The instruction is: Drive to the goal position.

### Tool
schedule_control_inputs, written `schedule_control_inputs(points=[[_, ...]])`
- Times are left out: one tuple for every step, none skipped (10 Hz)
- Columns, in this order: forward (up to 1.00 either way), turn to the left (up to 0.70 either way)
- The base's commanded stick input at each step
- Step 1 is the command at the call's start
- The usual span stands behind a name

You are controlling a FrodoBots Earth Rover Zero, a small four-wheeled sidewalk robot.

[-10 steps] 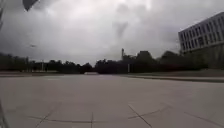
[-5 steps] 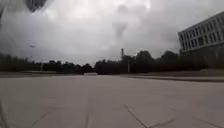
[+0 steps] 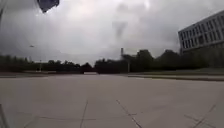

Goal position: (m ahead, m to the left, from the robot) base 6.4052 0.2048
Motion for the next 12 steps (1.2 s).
schedule_control_inputs(points=[[0.70, 0.00], [0.70, 0.00], [0.70, 0.00], [0.70, 0.00], [0.70, 0.00], [0.70, 0.00], [0.70, 0.00], [0.70, 0.00], [0.70, 0.00], [0.70, 0.00], [0.70, 0.00], [0.70, 0.00]])
